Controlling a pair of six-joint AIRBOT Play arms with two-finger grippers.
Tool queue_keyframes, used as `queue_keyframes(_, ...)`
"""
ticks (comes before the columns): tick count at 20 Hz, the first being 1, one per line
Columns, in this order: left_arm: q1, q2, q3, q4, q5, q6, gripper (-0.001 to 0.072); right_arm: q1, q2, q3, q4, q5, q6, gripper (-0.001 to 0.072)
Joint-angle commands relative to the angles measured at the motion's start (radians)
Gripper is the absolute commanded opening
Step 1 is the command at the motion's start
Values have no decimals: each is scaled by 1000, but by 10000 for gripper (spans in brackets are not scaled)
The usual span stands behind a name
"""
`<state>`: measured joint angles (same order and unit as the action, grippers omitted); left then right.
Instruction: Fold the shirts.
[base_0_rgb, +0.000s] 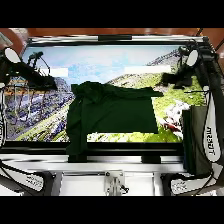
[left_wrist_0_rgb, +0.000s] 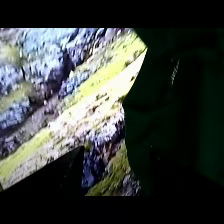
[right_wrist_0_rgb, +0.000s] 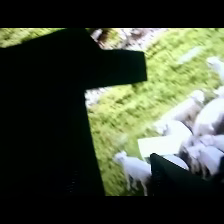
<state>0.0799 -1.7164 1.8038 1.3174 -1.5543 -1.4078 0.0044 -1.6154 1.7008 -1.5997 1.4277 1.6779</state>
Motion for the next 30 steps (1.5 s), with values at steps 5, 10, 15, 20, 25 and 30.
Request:
queue_keyframes(5, 14, 248, -537, -47, 29, 122, 672, -109, 119, -148, 150, 282, -92, 563)
queue_keyframes(10, 24, 449, -998, -148, 343, 254, 668, -109, 173, -319, 151, 263, -115, 563)
queue_keyframes(15, -29, 448, -1063, -258, 566, 342, 663, -107, 172, -328, 155, 249, -83, 563)
queue_keyframes(20, -87, 420, -1064, -283, 648, 341, 438, -107, 172, -328, 154, 250, -63, 563)
queue_keyframes(25, -45, 426, -1018, -280, 571, 360, 35, -121, 172, -354, 160, 261, -65, 563)
queue_keyframes(30, -3, 439, -925, -279, 442, 376, 35, -278, 172, -544, 467, 169, -85, 583)
